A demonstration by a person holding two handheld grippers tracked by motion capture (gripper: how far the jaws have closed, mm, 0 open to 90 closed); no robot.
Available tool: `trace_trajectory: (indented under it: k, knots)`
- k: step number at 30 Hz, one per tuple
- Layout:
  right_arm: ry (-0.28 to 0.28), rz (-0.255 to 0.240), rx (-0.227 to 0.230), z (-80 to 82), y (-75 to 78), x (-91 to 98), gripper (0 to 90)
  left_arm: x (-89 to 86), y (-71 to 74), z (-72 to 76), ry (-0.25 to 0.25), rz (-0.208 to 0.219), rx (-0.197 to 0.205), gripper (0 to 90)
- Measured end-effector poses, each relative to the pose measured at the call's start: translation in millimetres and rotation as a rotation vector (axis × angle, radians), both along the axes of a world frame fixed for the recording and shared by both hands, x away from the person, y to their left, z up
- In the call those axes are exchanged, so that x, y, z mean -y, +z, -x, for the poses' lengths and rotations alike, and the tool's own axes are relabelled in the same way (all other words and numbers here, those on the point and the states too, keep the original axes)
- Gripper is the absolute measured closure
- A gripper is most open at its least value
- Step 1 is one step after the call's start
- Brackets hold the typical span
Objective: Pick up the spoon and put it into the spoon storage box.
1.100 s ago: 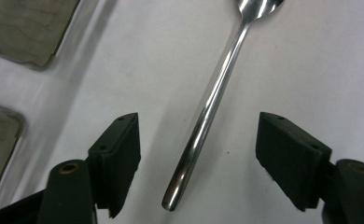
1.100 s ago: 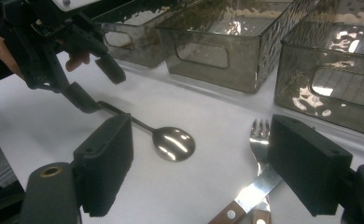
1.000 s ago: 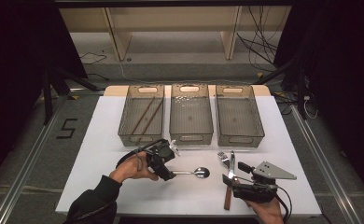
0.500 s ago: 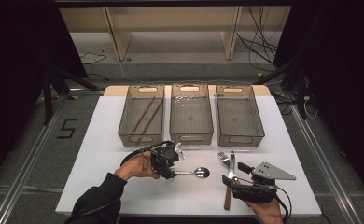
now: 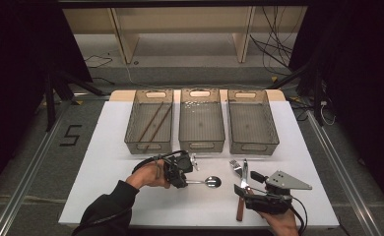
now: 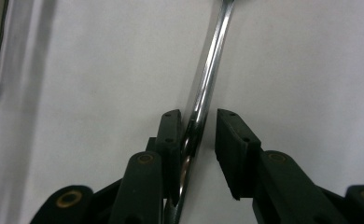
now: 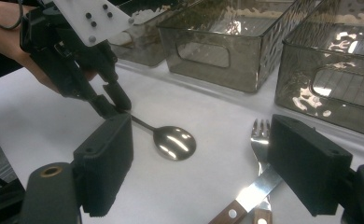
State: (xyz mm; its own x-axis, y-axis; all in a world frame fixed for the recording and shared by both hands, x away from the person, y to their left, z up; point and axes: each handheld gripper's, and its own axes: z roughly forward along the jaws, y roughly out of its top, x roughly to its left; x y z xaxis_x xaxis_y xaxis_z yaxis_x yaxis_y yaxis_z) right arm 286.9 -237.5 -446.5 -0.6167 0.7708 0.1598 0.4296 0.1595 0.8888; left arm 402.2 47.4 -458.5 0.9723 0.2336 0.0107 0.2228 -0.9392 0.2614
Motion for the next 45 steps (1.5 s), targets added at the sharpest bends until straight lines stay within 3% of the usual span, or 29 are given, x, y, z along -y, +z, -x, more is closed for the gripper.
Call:
trace_trajectory:
  k: [24, 30, 45]
  knots:
    - [0.001, 0.000, 0.000, -0.3, 0.3, -0.6, 23.6, 4.6, 0.3, 0.3, -0.048, -0.025, -0.011, 82.9]
    - [0.001, 0.000, 0.001, -0.2, 0.6, -0.6, 23.7, 6.0, 0.6, 2.1, -0.035, -0.032, 0.001, 83.5]
    - [0.000, -0.001, 0.003, -0.4, 0.7, 0.1, 23.7, 1.7, 3.9, -0.8, 0.018, 0.011, -0.009, 83.8]
